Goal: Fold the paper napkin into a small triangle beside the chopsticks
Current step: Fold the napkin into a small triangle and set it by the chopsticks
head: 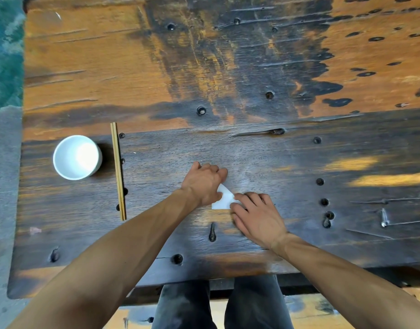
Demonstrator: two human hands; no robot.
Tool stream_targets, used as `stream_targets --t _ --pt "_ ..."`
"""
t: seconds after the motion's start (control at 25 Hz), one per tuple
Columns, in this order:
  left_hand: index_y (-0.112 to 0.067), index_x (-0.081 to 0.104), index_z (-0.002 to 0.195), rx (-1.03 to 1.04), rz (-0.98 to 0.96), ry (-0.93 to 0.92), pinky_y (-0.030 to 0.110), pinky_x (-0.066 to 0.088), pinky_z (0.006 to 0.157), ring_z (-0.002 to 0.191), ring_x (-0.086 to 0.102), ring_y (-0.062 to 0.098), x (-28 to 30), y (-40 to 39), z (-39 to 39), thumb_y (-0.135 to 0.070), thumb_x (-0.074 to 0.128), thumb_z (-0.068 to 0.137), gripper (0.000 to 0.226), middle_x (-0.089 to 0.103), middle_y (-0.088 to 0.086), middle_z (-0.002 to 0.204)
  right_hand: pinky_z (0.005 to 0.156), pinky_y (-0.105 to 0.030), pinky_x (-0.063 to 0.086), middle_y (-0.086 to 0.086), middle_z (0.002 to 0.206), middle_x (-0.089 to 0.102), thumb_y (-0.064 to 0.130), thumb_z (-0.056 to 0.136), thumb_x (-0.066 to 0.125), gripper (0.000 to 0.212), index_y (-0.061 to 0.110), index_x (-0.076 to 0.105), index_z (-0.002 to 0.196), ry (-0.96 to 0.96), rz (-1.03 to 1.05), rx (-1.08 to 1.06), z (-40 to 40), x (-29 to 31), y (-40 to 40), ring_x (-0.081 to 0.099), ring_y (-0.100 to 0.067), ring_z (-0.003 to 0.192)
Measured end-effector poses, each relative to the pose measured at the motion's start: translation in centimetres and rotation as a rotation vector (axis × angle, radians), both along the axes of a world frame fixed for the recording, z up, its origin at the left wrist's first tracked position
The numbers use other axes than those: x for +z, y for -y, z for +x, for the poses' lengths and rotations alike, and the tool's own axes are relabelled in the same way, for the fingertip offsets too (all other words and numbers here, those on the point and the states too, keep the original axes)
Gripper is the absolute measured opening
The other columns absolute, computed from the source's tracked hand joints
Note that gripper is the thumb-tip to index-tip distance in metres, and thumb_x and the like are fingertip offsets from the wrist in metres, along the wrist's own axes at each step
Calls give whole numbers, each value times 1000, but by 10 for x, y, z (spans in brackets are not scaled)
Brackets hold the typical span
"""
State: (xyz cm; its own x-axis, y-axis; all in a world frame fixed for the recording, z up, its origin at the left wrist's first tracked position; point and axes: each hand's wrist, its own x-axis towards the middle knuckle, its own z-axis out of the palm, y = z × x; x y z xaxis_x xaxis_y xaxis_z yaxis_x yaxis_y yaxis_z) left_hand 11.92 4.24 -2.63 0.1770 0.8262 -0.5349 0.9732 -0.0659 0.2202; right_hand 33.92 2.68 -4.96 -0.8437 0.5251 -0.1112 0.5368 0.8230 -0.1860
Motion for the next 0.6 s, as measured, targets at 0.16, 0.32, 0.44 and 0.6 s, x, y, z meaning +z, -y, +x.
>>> stream_targets --t 0.16,0.32,0.44,0.6 --pt "-23 55 113 -29 -12 10 41 33 92 112 42 24 1 1 0 -35 58 86 30 49 4 122 82 -43 42 -3 124 60 33 93 50 22 20 59 107 23 -23 -10 -1 -3 -1 55 -29 104" --pt "-17 53 112 -17 15 22 38 36 88 105 51 27 -1 12 6 -29 54 91 25 50 6 119 83 -42 43 -5 131 57 30 91 51 22 19 57 109 14 -44 -16 1 -6 -2 54 -29 106" --pt "-21 46 108 137 -45 118 34 37 76 86 59 27 -3 18 5 -22 54 88 22 63 4 107 82 -41 42 -4 136 52 28 91 51 24 19 57 112 18 -58 -29 1 -6 -2 53 -28 105" --pt "-23 56 116 441 -158 341 34 49 69 87 60 24 0 10 -7 -15 60 83 34 67 3 105 79 -39 42 -2 127 58 30 93 50 26 18 58 115 -15 -76 -88 -6 -1 -4 54 -26 100"
